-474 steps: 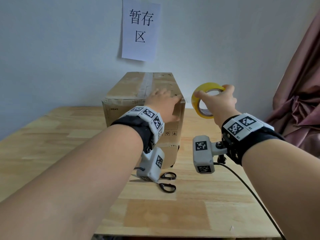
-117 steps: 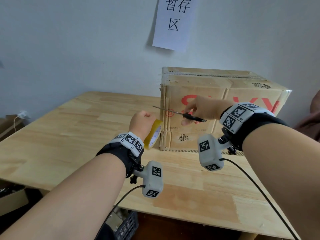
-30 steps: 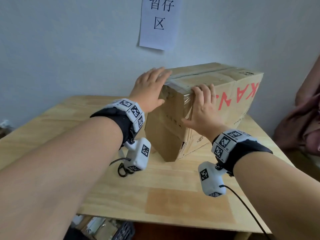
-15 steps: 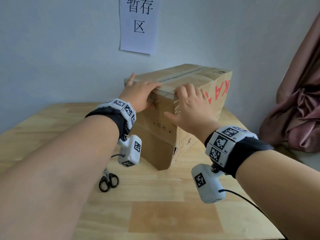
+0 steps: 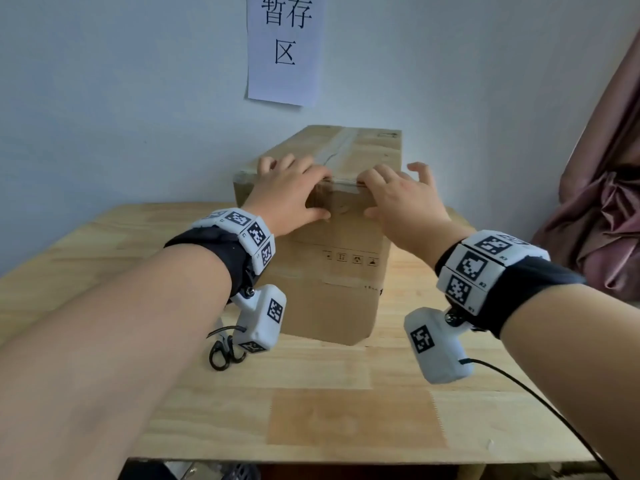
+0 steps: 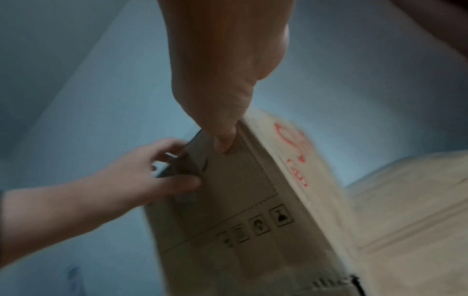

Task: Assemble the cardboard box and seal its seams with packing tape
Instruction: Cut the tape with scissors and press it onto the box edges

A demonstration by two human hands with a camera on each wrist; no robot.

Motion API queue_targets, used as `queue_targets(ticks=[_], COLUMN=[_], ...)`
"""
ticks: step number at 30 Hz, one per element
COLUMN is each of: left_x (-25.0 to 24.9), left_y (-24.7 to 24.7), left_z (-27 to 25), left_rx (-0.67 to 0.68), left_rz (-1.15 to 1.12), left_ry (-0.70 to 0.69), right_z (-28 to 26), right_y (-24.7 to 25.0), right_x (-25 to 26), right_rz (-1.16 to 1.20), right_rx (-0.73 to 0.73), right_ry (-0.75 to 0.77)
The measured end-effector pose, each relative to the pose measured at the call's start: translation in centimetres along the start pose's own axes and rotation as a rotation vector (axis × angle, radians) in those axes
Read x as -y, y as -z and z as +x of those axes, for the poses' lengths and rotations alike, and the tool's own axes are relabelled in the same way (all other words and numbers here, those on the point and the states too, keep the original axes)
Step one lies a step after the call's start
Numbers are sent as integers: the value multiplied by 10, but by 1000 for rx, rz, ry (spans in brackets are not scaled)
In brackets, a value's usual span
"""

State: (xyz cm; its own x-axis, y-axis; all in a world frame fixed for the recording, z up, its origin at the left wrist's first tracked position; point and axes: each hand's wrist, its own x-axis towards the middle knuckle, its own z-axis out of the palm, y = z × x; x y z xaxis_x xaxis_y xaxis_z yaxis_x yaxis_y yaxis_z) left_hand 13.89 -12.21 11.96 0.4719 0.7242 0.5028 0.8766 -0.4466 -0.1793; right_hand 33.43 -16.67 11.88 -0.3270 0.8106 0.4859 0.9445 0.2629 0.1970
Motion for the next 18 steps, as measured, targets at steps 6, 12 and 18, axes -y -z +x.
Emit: queue_targets(ticks=[6, 12, 18], left_x=[25, 34, 38], left_y=[19, 16, 10], left_z=[-27, -47, -50], left_rx=[-28, -85, -146], left_rz=[-27, -342, -583], left_ry=[88, 151, 217], right_z=[-9, 2, 28], right_y=[-6, 8, 5], right_x=[-29, 3, 57], right_rz=[-52, 8, 139], right_rx=[4, -20, -127], right_ry=[-147, -63, 195])
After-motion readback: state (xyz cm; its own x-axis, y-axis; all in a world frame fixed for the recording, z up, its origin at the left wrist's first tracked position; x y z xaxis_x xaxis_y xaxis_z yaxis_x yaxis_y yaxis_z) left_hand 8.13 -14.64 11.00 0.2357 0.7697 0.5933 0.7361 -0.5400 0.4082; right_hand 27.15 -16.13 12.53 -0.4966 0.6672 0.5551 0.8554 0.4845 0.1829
